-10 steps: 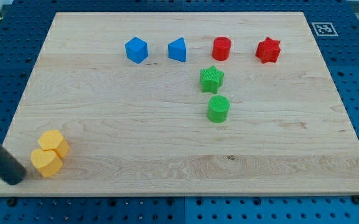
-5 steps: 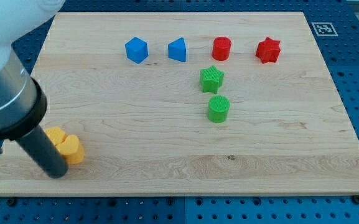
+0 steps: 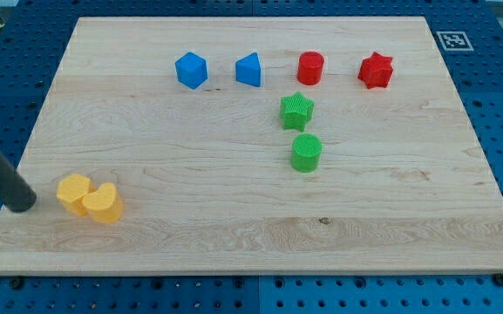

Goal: Slide the yellow heart to the bottom left side of the green circle

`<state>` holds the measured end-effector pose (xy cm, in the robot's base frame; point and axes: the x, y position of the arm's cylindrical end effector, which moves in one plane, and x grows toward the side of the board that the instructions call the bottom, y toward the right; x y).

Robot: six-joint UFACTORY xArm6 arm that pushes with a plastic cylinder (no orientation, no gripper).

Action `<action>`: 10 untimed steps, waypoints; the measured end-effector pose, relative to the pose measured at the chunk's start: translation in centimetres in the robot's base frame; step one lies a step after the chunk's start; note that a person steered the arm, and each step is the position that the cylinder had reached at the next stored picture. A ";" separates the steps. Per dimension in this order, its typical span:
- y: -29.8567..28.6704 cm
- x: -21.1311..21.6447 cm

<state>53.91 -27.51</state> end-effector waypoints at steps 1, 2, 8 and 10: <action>1.1 -0.3; 3.9 1.0; 15.5 3.4; 16.3 0.8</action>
<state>54.69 -11.23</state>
